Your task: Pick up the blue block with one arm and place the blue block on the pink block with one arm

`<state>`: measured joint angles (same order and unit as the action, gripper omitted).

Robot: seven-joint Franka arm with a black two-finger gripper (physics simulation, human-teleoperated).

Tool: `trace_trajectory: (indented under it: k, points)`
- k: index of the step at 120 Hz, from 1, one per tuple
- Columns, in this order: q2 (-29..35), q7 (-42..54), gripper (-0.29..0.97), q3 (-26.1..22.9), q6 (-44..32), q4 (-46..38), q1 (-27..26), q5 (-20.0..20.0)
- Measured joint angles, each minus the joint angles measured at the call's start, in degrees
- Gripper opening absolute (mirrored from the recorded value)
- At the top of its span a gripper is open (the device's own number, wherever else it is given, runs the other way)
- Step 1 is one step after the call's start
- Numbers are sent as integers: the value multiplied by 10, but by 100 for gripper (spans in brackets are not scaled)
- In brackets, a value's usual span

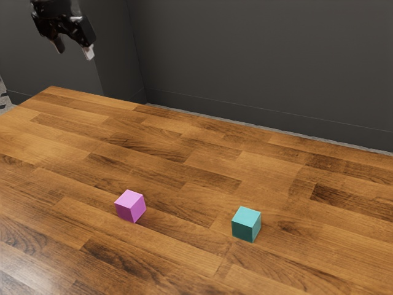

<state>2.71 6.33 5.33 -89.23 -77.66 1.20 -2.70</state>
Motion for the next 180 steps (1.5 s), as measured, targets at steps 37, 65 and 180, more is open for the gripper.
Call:
trace_trajectory:
  k: [37, 65, 180]
  points:
    - [101, -42, 66, 50, -157, -372, -132, 18]
    - [-108, -114, 66, 50, -273, -277, -246, 64]
    - [-360, -370, 66, 41, -381, -143, -354, 87]
